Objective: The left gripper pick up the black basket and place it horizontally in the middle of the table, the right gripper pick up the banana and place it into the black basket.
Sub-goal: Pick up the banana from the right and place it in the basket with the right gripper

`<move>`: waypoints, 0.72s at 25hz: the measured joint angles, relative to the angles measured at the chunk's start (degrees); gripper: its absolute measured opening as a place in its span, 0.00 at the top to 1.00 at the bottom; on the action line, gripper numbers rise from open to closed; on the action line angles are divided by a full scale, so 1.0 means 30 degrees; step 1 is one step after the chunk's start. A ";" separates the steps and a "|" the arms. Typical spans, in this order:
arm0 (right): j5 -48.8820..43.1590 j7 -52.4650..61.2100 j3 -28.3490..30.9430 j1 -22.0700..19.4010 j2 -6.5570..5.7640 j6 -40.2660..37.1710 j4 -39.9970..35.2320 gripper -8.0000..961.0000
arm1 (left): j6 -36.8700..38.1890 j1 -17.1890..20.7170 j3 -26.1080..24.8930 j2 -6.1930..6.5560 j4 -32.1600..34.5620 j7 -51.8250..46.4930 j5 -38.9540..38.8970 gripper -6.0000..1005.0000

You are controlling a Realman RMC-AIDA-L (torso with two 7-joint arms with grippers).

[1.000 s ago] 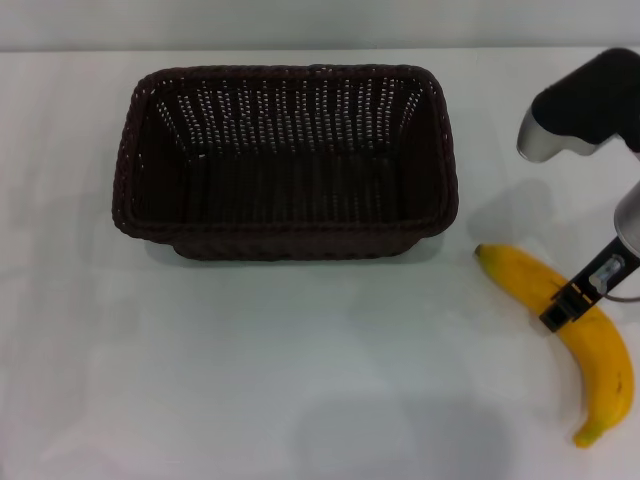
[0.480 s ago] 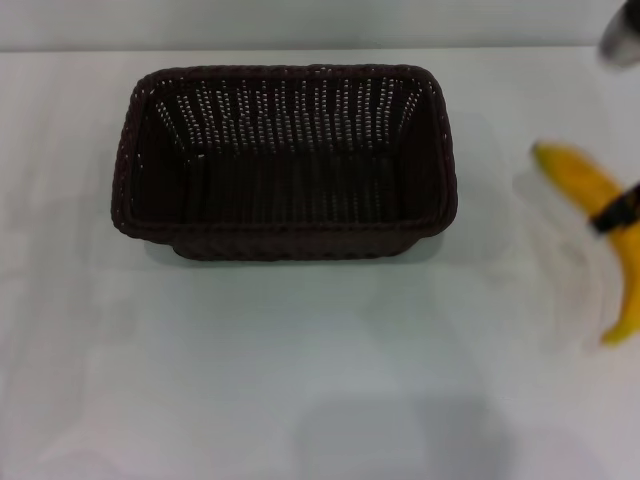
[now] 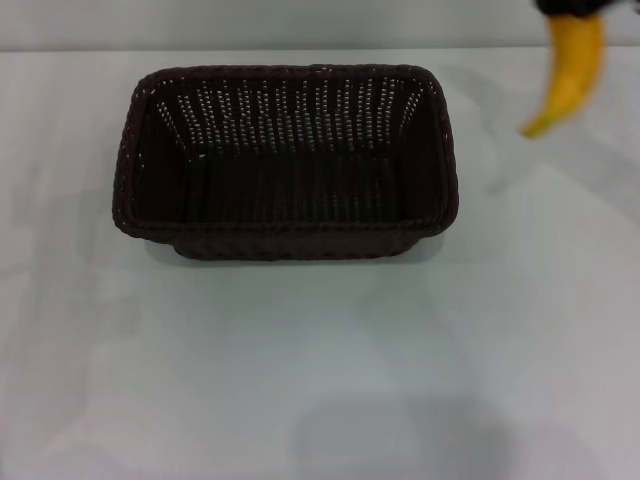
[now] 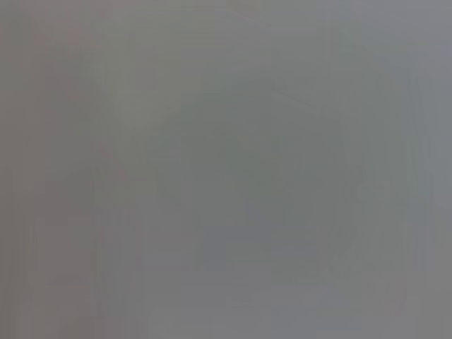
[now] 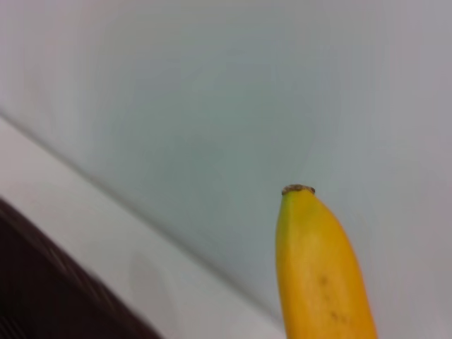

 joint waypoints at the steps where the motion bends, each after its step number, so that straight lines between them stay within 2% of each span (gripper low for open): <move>1: 0.0996 -0.0723 -0.0062 0.0063 0.0007 -0.0902 0.0466 0.46 | -0.0052 -0.0008 0.0001 0.0001 0.0003 -0.0013 0.0001 0.16; 5: 0.4713 -0.3590 -0.0172 0.1066 -0.0035 -0.2872 0.3678 0.45 | -0.0080 -0.0003 0.0002 -0.0012 0.0004 -0.0406 0.0004 0.16; 12: 0.9511 -1.0585 -0.0818 0.3312 0.0101 -0.3503 1.0168 0.44 | -0.0080 -0.0127 0.0002 -0.0024 0.0004 -0.0538 -0.0218 0.16; 18: 1.1405 -1.4529 -0.1970 0.4822 0.0143 -0.3844 1.3545 0.43 | -0.0083 -0.0404 0.0002 -0.0004 0.0001 -0.0550 -0.0579 0.16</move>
